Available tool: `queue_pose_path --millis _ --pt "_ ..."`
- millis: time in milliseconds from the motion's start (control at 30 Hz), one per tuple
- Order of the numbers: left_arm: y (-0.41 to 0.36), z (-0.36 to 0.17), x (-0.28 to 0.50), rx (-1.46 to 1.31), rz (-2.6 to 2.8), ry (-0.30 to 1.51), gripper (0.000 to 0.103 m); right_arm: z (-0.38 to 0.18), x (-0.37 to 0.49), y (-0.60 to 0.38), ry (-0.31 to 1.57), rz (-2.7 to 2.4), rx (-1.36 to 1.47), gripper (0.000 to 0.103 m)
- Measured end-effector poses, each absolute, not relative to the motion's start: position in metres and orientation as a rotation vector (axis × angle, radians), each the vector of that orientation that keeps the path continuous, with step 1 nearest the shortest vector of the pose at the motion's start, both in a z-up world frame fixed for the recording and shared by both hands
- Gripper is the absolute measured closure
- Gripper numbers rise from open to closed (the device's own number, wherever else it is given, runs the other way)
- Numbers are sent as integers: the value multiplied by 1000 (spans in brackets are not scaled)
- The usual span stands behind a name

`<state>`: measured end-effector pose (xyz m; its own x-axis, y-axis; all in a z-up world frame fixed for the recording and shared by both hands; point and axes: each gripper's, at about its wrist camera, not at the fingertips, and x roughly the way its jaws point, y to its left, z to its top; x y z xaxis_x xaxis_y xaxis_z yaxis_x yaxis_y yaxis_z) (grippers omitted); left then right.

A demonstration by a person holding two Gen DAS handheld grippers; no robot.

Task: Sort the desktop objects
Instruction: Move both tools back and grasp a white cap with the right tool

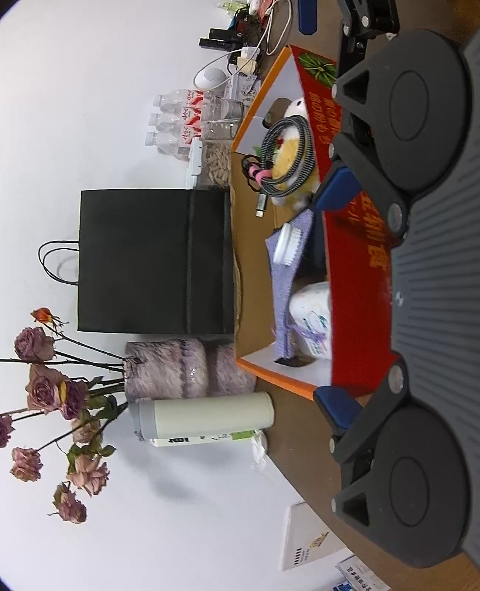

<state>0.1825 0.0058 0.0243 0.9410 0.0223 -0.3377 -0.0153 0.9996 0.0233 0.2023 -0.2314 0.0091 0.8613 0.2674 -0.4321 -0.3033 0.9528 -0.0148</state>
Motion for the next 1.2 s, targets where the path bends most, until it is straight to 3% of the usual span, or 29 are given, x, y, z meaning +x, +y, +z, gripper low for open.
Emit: queue_pose_path --millis 200,467,700,833,1200 --pt "7 20 178 27 17 374 0 2 207 -220 552 346 -64 9" --pt "9 19 180 18 16 405 0 -6 221 -205 643 339 -37 38" --pt "8 17 181 18 9 420 0 -10 223 -196 653 326 -71 42" --pt "8 16 181 16 8 424 0 -9 221 -191 641 339 -89 76" --pt "0 14 172 34 -23 442 0 5 203 -209 574 348 -28 76"
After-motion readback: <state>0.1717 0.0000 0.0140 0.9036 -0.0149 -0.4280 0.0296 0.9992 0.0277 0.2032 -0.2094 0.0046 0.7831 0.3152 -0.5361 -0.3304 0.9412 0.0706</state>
